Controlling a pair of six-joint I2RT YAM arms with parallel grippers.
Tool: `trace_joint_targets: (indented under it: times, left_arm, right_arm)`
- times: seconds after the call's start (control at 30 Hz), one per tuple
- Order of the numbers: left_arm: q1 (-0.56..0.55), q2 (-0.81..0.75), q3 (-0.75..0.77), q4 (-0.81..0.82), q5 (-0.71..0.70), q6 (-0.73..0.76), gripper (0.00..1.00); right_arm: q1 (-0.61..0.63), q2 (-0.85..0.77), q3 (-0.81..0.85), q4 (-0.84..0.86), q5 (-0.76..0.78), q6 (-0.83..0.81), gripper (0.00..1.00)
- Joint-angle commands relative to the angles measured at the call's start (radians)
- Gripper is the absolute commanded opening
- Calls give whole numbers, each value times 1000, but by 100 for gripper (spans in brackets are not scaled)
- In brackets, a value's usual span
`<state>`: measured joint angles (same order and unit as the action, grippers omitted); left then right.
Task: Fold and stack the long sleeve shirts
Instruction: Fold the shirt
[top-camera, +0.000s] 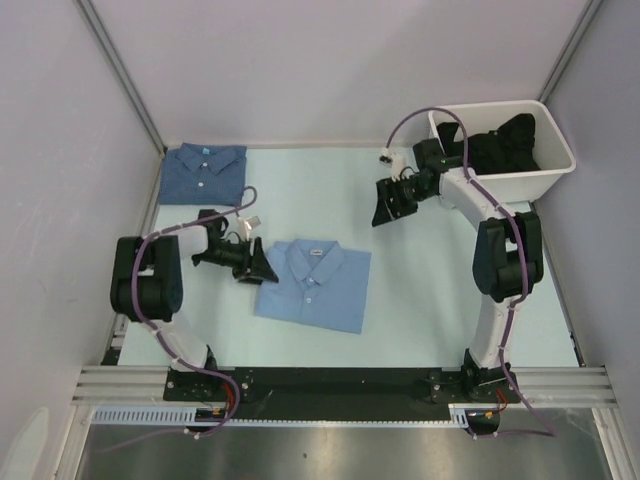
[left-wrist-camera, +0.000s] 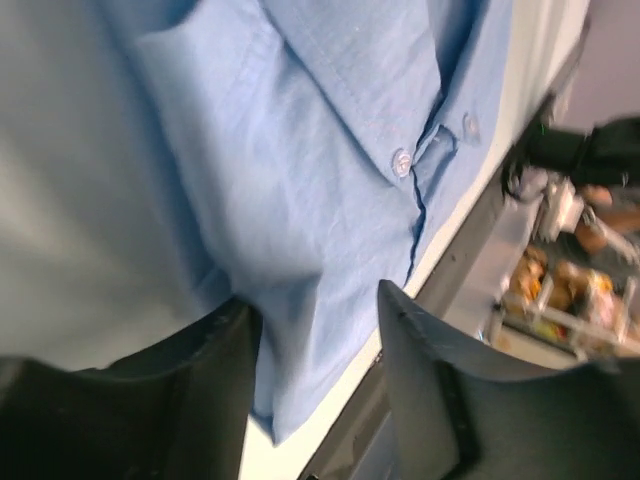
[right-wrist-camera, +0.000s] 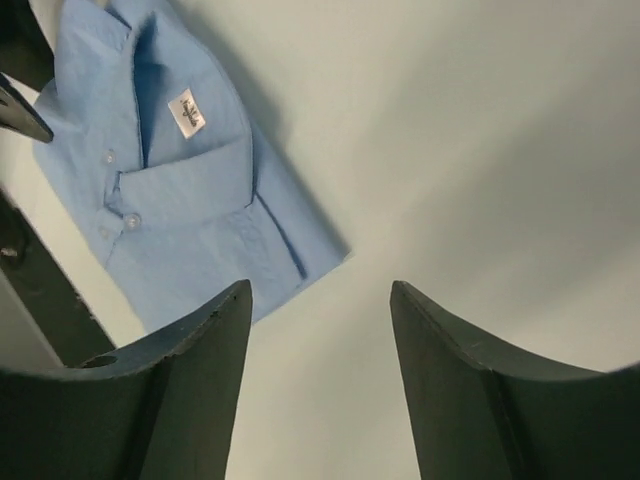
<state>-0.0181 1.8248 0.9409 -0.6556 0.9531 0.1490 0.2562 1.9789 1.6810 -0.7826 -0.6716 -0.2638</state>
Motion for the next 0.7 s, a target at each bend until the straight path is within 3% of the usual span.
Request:
trace_joint_targets:
  times: [0.0,0.13,0.4,0.5,0.53,0.57,0.6,0.67]
  left_arm:
    - [107,-191,-62,233,-53,-178,57]
    - [144,-191,-50,217,-76,-167,58]
    - [161,-223,-74,235,-86,-151,66]
    - [161,-233,-82,238,-94,-152,69]
    - [159,-242,-82,238,-102,-132,70]
    - [161,-246,-82,243,-108,-123,70]
    - [161,-252,-85,247,-111,-123,70]
    - [161,-269,-85,269,-120,-137,70]
  right_arm:
    - [28,-84,-183,26,-83,138,63]
    - [81,-121,-291,83,-80,178,59]
    - [98,-37,-428,230,-63,308,56]
    - [88,29,-382,276,-48,346,36]
    - [81,47,-353,275,-36,351,17]
    - [74,75,-324,267,-33,348,6]
    - [52,93,-293,243,-19,338,0]
    - [31,136,-204,226,23,311,0]
